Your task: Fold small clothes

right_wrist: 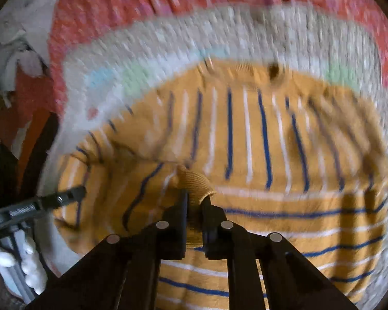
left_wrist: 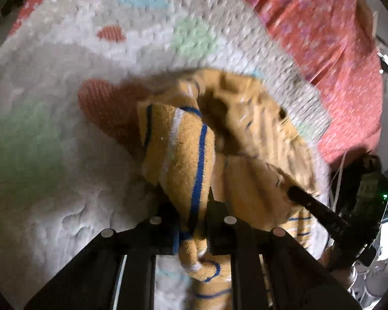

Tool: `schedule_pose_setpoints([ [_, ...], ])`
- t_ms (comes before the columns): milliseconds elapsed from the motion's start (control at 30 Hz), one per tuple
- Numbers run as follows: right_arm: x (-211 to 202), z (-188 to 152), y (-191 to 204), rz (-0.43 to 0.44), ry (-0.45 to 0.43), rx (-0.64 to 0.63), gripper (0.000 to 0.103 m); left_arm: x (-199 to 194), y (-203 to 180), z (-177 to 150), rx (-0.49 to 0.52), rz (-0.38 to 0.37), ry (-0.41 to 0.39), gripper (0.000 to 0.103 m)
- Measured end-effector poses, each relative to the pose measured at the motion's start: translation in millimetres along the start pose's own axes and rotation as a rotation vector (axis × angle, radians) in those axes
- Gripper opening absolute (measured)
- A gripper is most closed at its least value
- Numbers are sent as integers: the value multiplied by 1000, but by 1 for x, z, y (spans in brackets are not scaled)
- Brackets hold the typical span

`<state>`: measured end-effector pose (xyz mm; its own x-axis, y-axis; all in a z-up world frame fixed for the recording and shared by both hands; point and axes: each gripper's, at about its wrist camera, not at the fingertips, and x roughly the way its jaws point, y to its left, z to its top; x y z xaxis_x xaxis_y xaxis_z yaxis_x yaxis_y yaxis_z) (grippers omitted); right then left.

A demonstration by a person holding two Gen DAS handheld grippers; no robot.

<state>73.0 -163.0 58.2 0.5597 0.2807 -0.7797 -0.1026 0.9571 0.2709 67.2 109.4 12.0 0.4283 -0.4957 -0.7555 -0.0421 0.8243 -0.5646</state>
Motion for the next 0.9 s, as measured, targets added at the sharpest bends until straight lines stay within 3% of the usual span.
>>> schedule_pose_setpoints([
  [133,-59,43,-10,-40,-175,-30,9,-16,-35,25,29,-23,-76,18],
  [167,-68,53,-18,-65,-202,-24,9,-15,-47,35,34,-24,-89,30],
  [200,-76,61,-29,-100,-221,-10,9,-12,-56,44,39,-22,-96,49],
  [267,-80,74,-67,-189,-217,39,9,-9,-66,54,36,-28,-118,67],
  [300,-77,76,-83,-239,-202,60,9,-7,-68,55,35,-17,-130,69],
  [400,-46,72,-145,-405,-91,125,9,8,-64,55,37,20,-103,69],
  [500,-20,53,-195,-435,23,224,12,27,-53,48,35,87,-41,69],
  [567,-32,35,-211,-398,-37,327,16,34,-52,46,55,121,-27,69],
  [633,-40,25,-217,-349,-68,373,45,45,-55,45,87,141,0,69],
  [767,-59,3,-225,-324,-109,392,50,79,-68,45,147,176,93,69],
  [833,-64,-4,-232,-321,-116,414,50,101,-72,45,187,257,145,55],
  [867,-66,-5,-234,-317,-115,421,50,108,-71,46,191,270,168,34],
  [900,-69,-8,-235,-312,-114,427,50,109,-69,47,185,267,171,32],
])
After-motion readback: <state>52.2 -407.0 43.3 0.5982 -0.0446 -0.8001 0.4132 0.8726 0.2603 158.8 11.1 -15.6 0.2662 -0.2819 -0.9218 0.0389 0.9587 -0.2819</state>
